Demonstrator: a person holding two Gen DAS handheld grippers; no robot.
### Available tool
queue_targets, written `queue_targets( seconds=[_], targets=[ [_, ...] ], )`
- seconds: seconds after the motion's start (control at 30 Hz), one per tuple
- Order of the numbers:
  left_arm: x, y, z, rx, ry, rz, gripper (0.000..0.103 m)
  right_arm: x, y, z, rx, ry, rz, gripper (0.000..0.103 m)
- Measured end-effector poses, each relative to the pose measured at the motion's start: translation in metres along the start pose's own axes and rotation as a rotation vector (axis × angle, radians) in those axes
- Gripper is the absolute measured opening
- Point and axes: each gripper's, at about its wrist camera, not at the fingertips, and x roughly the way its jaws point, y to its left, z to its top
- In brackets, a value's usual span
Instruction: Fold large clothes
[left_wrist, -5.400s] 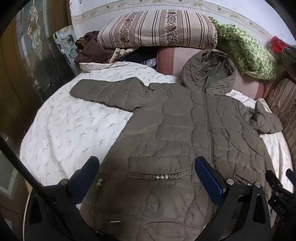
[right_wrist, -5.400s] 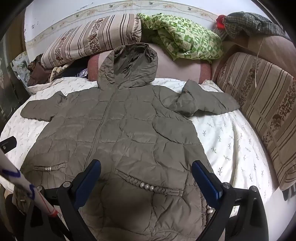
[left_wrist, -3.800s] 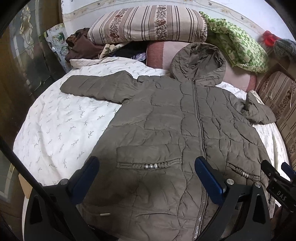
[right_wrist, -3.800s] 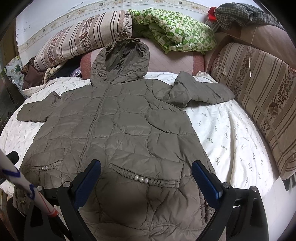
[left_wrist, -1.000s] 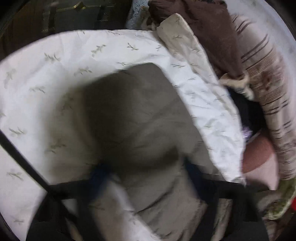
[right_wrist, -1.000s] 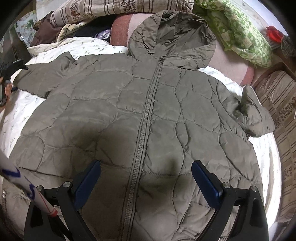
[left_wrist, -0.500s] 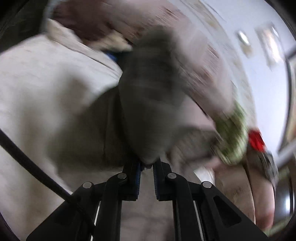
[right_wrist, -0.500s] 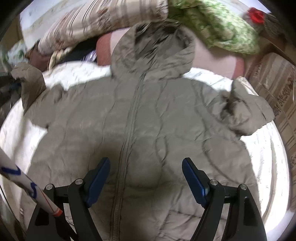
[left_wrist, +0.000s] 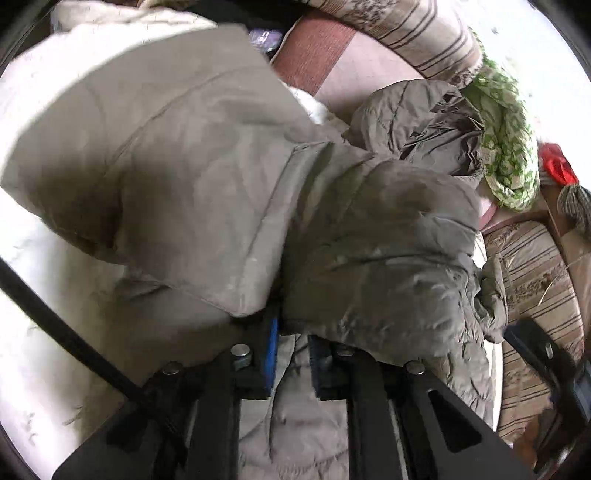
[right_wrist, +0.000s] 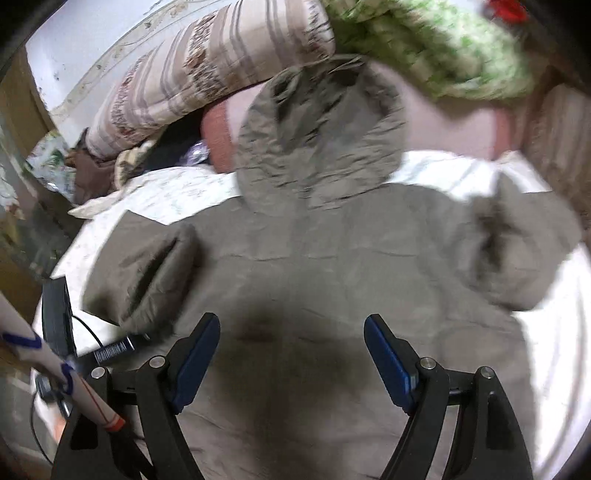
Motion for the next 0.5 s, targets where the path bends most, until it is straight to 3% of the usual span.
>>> queue_targets(
  seconds=[0.13,0.2,0.4,0.5],
  targets=[
    [-0.011,0.001,-0.010,0.073,-0.018,0.001,0.034,0.031,0.015,0.015,0.078,0.047,0.172,0.087],
    [-0.024,0.007,-0.023,0.100,-0.063,-0.010,0.049,0.045,0.028,0.022,0.096,0.052,0.211,0.092],
    [-0.063,0.011,-0.017,0.138,-0.173,-0.034,0.051,0.080,0.045,0.025,0.014,0.073,0.045,0.092],
    [-0.082,0.021,-0.010,0.117,-0.252,0.008,0.052,0.093,0.043,0.020,0.035,0.102,0.042,0.092]
  ],
)
